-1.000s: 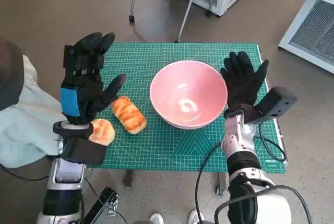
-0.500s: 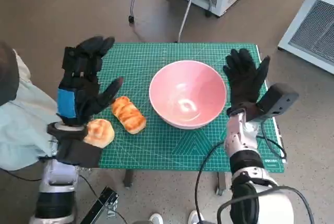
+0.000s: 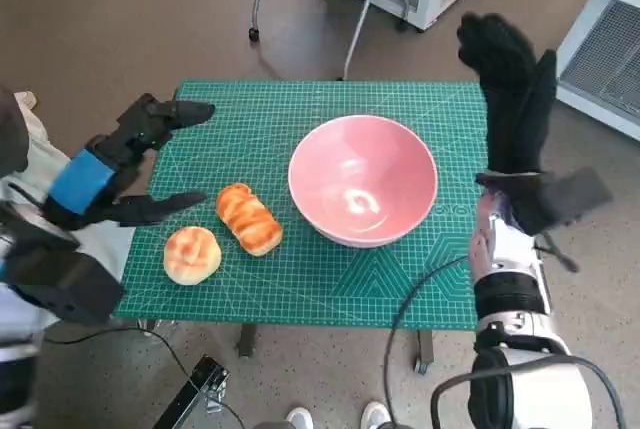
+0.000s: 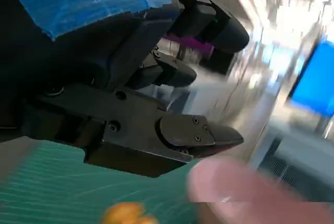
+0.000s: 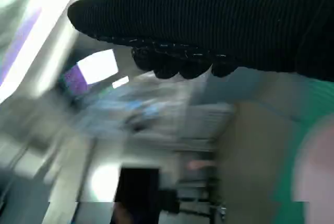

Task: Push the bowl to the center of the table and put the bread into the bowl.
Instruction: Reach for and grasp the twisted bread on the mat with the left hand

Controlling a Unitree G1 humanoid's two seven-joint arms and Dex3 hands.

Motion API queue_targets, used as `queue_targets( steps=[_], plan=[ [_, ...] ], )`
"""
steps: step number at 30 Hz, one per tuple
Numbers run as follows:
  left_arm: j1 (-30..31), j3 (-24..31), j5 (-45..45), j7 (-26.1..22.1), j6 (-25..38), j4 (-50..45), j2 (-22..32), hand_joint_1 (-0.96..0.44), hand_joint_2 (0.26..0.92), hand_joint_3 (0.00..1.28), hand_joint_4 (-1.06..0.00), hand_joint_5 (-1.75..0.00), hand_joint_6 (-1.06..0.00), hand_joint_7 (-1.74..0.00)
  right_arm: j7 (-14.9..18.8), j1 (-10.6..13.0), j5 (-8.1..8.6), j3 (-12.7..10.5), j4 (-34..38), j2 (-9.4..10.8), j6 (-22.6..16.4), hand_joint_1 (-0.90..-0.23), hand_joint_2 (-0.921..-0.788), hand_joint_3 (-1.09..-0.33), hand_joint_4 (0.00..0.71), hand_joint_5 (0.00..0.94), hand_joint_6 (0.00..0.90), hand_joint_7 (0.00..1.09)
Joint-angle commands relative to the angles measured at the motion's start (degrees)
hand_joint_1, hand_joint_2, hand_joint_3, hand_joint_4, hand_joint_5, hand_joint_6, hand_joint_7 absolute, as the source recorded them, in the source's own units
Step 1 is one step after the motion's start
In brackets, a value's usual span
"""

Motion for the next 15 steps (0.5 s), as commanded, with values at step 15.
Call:
queue_targets(
  steps=[15],
  plan=[
    [-12.35,-15.04,18.22,-3.45,-9.82,15.47,4.95,-0.02,0.825,0.01,-0.32,-0.01,-0.41,-0.11,5.44,4.89,1.13,4.4,-7.88,0.04,-2.33,-0.527,-0.921,-0.684,0.433,0.022,0.121,0.8]
  ],
)
